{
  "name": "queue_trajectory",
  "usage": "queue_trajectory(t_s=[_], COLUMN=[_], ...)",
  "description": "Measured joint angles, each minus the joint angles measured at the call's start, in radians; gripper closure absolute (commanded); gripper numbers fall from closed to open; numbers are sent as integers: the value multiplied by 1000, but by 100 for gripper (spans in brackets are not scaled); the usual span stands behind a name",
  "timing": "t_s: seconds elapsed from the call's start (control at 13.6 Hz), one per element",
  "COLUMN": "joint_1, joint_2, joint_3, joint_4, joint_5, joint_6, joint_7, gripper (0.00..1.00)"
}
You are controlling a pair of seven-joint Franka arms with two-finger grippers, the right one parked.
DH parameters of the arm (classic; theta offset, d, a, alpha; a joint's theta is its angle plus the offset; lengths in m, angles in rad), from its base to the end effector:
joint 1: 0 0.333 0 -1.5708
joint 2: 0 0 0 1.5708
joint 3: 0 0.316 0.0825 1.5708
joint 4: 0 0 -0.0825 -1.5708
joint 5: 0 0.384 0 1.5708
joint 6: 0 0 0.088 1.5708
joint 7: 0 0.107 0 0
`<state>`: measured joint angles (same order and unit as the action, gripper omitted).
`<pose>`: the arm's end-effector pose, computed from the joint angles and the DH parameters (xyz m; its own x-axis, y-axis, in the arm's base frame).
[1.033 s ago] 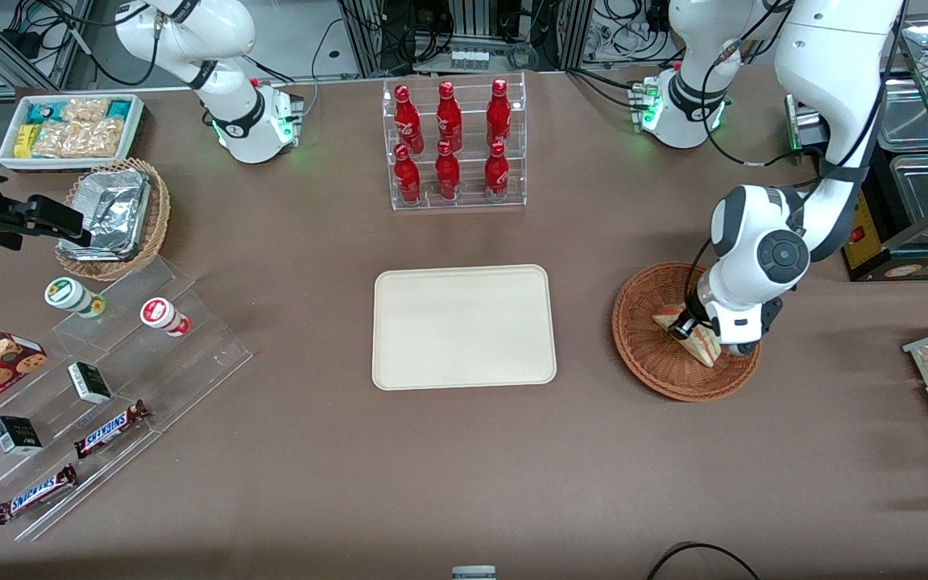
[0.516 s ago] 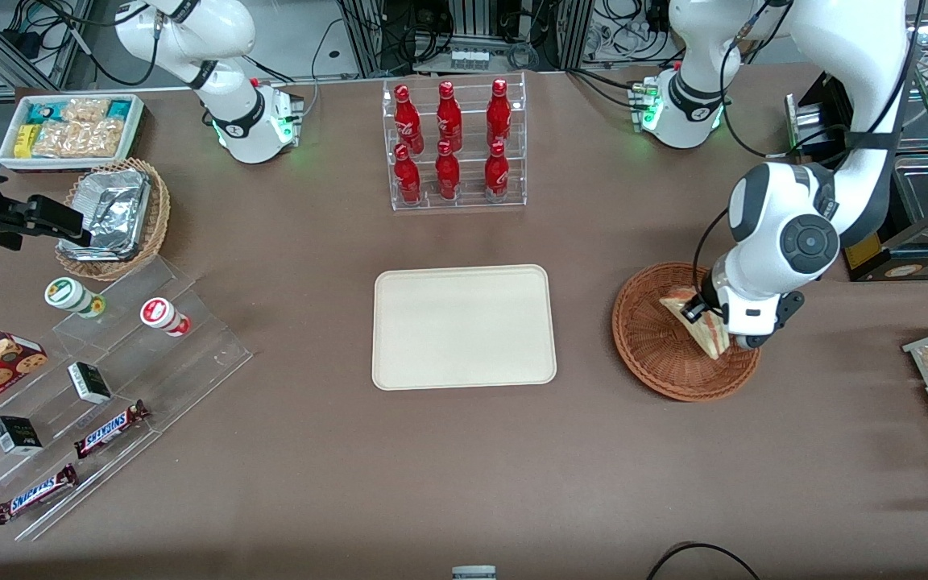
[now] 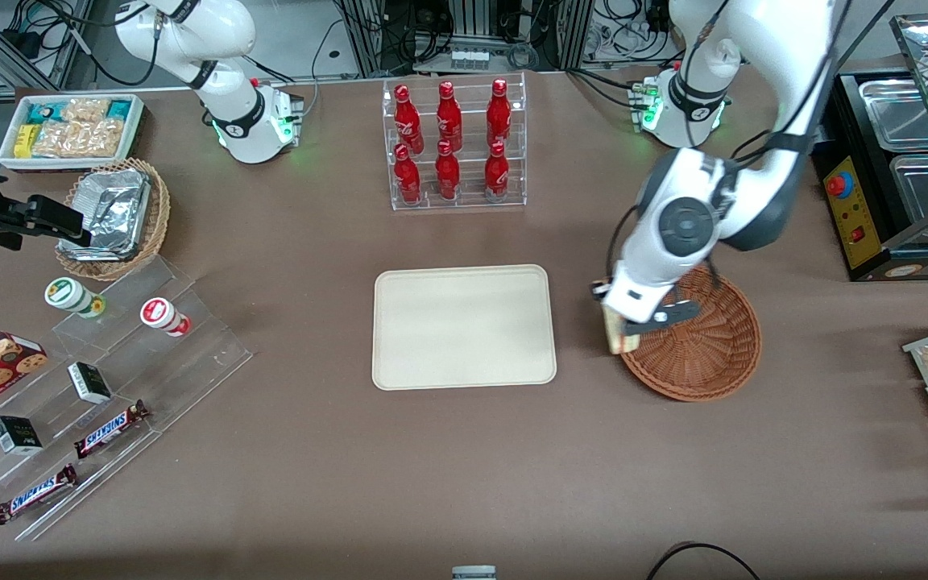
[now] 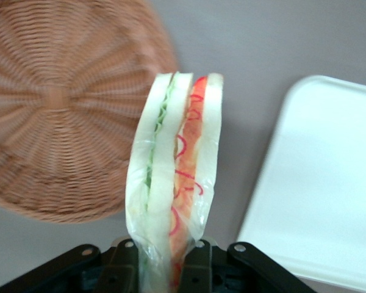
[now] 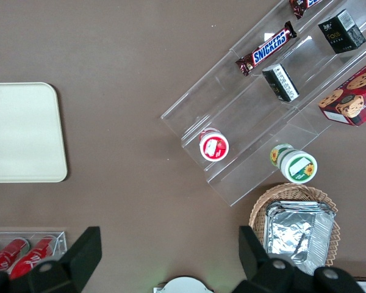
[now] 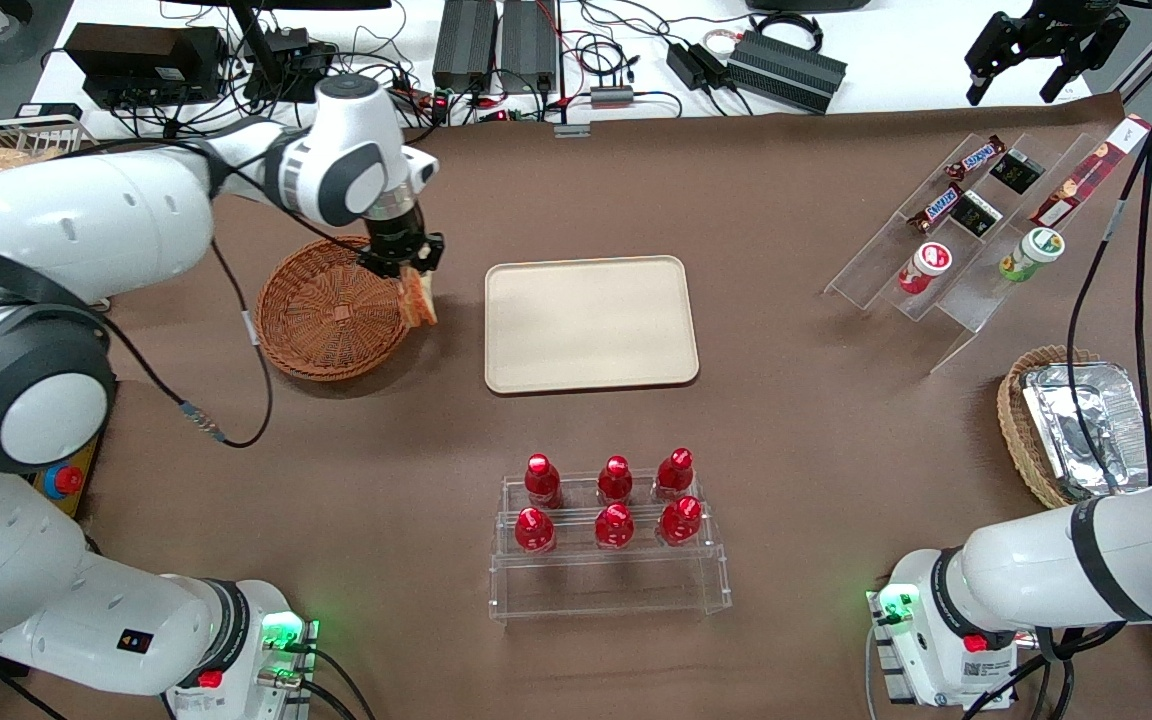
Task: Place sandwich from basket to tray
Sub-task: 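Lift the sandwich and carry it with the left gripper over the tray, then lower the sandwich onto the cream tray and open the left gripper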
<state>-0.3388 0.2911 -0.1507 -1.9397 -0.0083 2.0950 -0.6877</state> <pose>0.5278 -0.2778 0.3257 0.9694 0.2059 -0.1338 0.2015 -0.9784 -0.0457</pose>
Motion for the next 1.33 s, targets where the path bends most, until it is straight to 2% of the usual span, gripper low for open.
queue_trajectory(t_s=[0.59, 0.89, 1.33], joint_1=[-257, -302, -333], joint_2=[323, 440, 513], joint_3=[0, 1, 2], joint_4=[348, 478, 573], joint_5=[0, 0, 3], joint_6=[1, 1, -2], joint_7=[-86, -159, -270], gripper=[100, 100, 100])
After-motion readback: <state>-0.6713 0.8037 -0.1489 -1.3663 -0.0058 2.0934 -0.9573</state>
